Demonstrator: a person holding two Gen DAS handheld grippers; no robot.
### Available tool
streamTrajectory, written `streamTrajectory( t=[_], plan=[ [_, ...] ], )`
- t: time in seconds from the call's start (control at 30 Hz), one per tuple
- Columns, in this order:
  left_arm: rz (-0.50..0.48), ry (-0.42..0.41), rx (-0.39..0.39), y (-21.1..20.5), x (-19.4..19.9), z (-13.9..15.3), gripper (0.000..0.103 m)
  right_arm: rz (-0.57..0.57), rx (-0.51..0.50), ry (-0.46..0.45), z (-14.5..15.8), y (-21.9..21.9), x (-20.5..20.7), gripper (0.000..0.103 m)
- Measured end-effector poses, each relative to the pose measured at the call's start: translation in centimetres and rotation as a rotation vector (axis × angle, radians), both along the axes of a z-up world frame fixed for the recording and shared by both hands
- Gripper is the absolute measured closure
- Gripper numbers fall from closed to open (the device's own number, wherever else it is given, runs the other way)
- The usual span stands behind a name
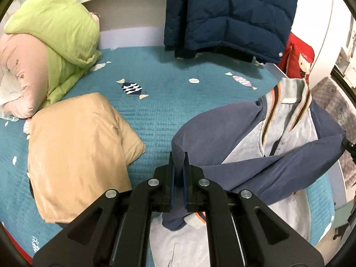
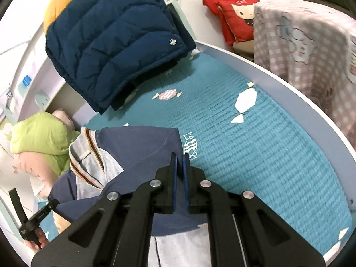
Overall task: Fold large clothes
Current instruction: 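Lift the hem with both grippers and fold it toward the collar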
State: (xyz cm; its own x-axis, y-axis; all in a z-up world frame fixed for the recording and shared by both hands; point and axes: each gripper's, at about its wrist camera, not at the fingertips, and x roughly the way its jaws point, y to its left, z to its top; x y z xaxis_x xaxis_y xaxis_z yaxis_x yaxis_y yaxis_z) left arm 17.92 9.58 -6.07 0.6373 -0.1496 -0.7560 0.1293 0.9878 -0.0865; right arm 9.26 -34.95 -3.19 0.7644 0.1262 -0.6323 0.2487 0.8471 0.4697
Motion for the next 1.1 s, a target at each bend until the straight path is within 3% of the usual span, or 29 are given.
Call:
streamTrajectory(
  t=[0.37, 0.6, 0.8, 0.87, 0.97, 1.03, 1.07, 1.1],
  plan=[
    [-0.01, -0.049, 0.055, 0.3, -7.6, -0.8, 0.097, -0.038, 0.036, -0.007, -2.3, -0.1, -8.8, 0.098],
    [0.034, 0.034, 0.015, 2.0, -11.0, -3.8, 0.097, -0.04, 0.026, 0.084, -5.6, 0.7, -12.9, 0.098],
    [0.05, 0.173, -0.019, 3.0, -15.2, -8.5, 0.094, -0.082, 0.078, 0.271, -12.1, 0.3, -16.6, 0.097],
    [0.052, 0.251, -0.017, 3.0, -16.9, -10.6, 0.093, -0.099, 0.059, 0.337, -13.6, 0.6, -17.8, 0.091],
    [0.069, 0.29, 0.06, 2.7, -18.8, -12.7, 0.093, -0.135, 0.027, 0.39, -14.2, 0.6, -19.6, 0.09],
    [0.077, 0.328, 0.087, 3.0, -19.3, -13.1, 0.088, -0.171, 0.027, 0.39, -13.3, 0.3, -20.7, 0.077],
    [0.082, 0.329, 0.098, 3.1, -19.5, -13.0, 0.087, -0.188, 0.015, 0.375, -12.6, 0.3, -21.0, 0.065],
    [0.081, 0.314, 0.117, 3.3, -19.7, -12.4, 0.087, -0.2, -0.007, 0.352, -11.6, 0.4, -21.2, 0.059]
  ],
)
